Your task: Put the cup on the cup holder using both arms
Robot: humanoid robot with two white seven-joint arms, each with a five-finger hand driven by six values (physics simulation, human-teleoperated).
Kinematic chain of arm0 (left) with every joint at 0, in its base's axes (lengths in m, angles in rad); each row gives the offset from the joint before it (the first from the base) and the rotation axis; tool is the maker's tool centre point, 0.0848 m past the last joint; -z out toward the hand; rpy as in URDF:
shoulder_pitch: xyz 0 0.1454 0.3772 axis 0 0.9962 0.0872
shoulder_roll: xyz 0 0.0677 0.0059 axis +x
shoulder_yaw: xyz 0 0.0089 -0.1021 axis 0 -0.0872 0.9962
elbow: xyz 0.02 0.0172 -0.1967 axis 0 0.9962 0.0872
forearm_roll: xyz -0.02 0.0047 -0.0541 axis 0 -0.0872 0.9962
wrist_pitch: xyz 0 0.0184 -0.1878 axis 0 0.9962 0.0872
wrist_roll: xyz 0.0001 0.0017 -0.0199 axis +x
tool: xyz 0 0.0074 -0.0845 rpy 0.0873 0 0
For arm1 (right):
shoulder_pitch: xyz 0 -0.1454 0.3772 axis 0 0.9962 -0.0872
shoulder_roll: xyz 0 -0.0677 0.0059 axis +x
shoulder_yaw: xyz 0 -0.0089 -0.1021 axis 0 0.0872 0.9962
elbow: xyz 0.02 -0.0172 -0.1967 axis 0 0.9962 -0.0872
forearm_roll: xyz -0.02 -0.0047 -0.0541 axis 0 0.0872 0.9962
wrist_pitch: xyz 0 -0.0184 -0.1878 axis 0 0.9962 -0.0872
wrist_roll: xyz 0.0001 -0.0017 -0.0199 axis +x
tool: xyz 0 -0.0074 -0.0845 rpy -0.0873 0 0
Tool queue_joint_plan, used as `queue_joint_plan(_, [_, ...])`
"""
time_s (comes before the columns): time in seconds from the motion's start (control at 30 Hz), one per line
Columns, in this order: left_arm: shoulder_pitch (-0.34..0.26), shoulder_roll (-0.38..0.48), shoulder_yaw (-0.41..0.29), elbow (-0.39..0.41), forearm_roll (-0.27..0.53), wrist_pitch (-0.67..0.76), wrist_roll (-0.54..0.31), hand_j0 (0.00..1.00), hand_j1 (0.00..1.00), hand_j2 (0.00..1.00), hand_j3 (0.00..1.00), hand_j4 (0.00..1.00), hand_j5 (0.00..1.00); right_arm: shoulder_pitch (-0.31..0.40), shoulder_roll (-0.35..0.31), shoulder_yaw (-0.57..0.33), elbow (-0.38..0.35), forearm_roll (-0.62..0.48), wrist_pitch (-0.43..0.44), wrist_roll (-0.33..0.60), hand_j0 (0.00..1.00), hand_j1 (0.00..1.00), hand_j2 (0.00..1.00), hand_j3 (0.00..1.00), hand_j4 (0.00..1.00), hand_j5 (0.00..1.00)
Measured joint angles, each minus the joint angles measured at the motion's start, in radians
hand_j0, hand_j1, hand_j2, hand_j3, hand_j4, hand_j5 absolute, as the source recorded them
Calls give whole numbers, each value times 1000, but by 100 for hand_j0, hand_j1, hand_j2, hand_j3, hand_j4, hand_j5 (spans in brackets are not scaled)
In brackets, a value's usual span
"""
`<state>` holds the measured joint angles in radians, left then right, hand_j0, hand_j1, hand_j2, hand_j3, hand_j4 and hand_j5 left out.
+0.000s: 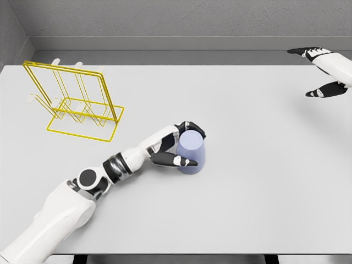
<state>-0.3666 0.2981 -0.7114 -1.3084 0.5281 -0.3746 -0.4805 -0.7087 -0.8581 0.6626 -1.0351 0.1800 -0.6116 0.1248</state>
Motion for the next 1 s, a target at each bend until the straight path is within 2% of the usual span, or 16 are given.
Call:
queue_joint_plan(0.1, [5, 43, 2, -63, 37, 1, -2, 36, 36, 36, 36, 36, 36, 0, 3, 0, 0, 0, 0, 0, 100, 100, 100, 100, 100, 100])
queue_joint_plan(0.23, [15, 145, 29, -172, 102, 2, -1, 36, 36, 36, 36, 36, 36, -2, 7, 0, 0, 0, 0, 0, 100, 100, 100, 100, 100, 100])
queue_joint_plan(0.4, [71, 279, 86, -299, 180, 2, 0, 36, 36, 36, 36, 36, 36, 0, 5, 0, 0, 0, 0, 0, 100, 100, 100, 100, 100, 100])
queue_joint_plan(0.5, [75, 351, 116, -359, 228, 3, 3, 36, 36, 36, 36, 36, 36, 0, 1, -3, 0, 0, 0, 0, 100, 100, 100, 100, 100, 100])
queue_joint_plan(0.67, [71, 441, 160, -406, 305, 2, 4, 36, 36, 36, 36, 36, 36, 2, 0, -5, 0, 0, 0, 0, 100, 100, 100, 100, 100, 100])
queue_joint_plan(1.0, [34, 572, 222, -424, 425, 3, 4, 36, 36, 36, 36, 36, 36, 0, -4, -7, 0, 0, 0, 0, 100, 100, 100, 100, 100, 100])
